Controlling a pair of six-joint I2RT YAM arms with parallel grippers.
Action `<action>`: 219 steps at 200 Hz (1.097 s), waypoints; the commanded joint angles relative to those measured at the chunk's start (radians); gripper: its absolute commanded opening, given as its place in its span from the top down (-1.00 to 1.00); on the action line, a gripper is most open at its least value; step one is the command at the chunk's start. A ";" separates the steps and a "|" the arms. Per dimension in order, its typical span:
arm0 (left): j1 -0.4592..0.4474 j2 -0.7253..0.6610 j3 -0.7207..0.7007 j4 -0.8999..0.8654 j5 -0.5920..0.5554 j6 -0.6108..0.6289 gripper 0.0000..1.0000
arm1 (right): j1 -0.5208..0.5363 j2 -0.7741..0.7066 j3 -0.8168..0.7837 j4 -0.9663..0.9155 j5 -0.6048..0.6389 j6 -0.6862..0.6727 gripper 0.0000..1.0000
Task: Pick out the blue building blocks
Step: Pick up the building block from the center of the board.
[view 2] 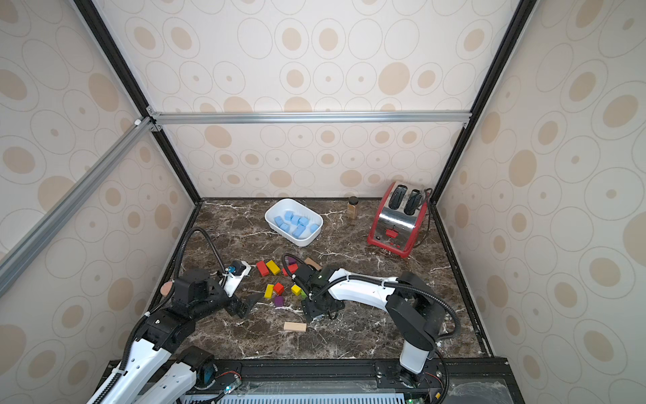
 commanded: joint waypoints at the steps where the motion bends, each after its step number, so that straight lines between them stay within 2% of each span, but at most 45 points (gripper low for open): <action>1: -0.006 0.013 0.033 0.003 -0.015 -0.001 -0.99 | 0.003 0.034 0.042 -0.016 0.007 -0.004 -0.75; 42: -0.007 0.023 0.037 0.008 -0.027 -0.002 -0.99 | -0.001 0.080 0.072 -0.028 0.014 0.000 -0.65; 67: -0.007 0.040 0.040 0.010 -0.024 -0.001 -0.99 | -0.006 0.090 0.075 -0.042 0.017 0.008 -0.48; 100: -0.007 0.048 0.044 0.023 -0.024 -0.010 -0.99 | -0.021 0.066 0.041 -0.041 0.033 0.043 -0.37; 182: -0.006 0.067 0.047 0.033 -0.011 -0.012 -0.99 | -0.037 0.025 0.006 -0.036 0.017 0.071 -0.35; 219: -0.007 0.074 0.055 0.032 -0.011 -0.012 -0.99 | -0.062 0.022 -0.004 0.004 -0.037 0.077 -0.11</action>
